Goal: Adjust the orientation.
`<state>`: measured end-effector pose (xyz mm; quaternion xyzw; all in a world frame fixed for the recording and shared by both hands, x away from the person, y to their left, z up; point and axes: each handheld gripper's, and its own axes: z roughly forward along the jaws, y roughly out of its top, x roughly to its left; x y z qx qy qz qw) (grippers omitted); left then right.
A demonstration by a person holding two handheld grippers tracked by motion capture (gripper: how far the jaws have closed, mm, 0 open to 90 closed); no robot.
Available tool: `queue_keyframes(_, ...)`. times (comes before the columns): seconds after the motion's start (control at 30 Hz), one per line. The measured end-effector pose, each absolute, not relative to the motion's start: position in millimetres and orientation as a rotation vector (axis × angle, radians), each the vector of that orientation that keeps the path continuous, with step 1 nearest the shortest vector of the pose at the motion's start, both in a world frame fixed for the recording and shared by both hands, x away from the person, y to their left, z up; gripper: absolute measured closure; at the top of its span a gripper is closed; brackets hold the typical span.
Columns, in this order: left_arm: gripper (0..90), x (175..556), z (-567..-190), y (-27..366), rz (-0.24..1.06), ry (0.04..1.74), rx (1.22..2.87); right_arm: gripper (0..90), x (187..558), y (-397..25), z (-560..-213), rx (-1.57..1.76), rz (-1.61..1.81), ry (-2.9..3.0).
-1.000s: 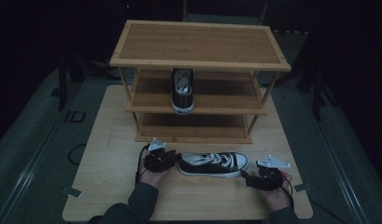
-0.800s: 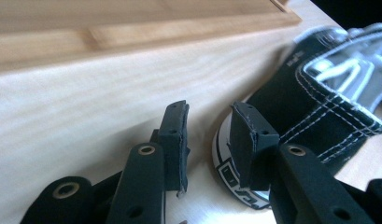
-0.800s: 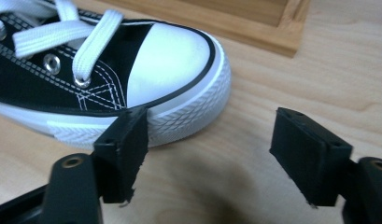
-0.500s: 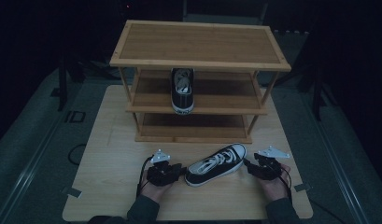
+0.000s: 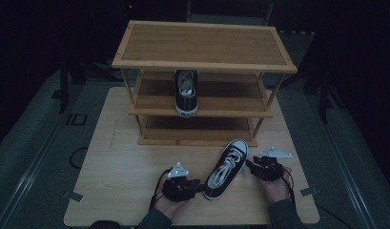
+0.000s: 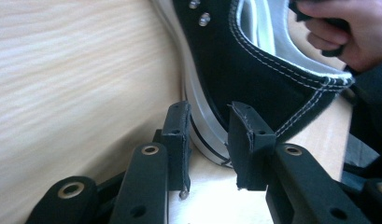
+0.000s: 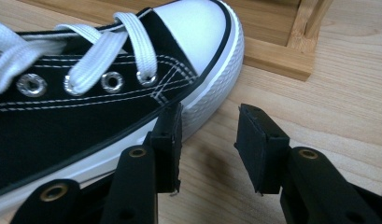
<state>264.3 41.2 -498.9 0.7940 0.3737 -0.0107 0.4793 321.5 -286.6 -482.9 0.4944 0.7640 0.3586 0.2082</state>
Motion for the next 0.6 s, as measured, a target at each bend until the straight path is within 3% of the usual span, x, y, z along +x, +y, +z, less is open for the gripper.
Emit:
queue_keyframes(0.4,65.0,262.0,-499.1,-1.8,-0.091,0.781,1.988,59.2,305.6,-287.3,-463.4,1.346,1.069,2.084)
queue_keyframes(0.6,62.9,272.2,-486.4,16.7,-0.02,0.806,1.951,59.8,284.6,-278.7,-441.4,1.288,1.155,2.065)
